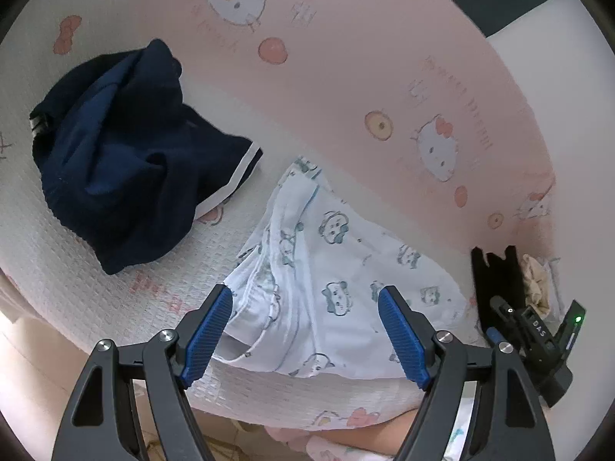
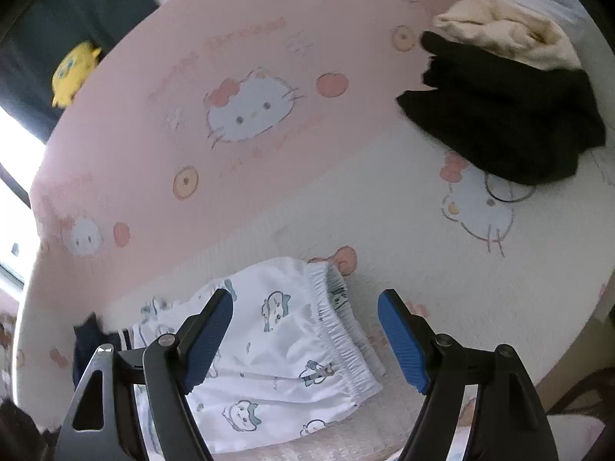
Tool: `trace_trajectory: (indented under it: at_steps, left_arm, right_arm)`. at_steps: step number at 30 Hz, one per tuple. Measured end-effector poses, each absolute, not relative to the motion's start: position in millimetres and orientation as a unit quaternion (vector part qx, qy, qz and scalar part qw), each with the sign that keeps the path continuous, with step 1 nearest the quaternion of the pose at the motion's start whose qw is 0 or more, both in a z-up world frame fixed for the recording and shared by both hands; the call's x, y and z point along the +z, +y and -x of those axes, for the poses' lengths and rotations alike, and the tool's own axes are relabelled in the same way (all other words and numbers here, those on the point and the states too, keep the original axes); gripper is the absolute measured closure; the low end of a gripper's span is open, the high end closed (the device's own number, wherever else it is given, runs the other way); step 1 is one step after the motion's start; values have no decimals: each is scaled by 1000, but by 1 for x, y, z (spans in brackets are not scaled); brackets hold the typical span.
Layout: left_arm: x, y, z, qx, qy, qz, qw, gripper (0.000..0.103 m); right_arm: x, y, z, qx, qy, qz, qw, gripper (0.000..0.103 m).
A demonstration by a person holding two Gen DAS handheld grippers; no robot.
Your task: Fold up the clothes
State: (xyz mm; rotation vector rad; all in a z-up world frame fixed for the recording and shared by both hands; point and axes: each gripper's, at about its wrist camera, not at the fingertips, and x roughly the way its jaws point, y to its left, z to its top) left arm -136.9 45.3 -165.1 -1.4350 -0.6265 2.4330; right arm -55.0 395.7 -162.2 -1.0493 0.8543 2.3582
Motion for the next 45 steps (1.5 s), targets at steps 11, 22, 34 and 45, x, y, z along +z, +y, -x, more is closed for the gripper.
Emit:
trace_trajectory:
  at_steps: [11,22,34,45]
  left_arm:
    - [-153,64,182,852,-143,488,120,26]
    - [-177,80,215,855,-89,498,119,26]
    - [-200,96,268,832,-26,535,145,26]
    - [-223,124,288,819,37,547,170,27]
  right_arm:
    - [-152,396,110,850,207,470,119,25]
    - [-208,428,108,806,289,502,125,25]
    - [-223,433,111,791,325,513,79,26]
    - [-223,433,117,794,293,520,119,26]
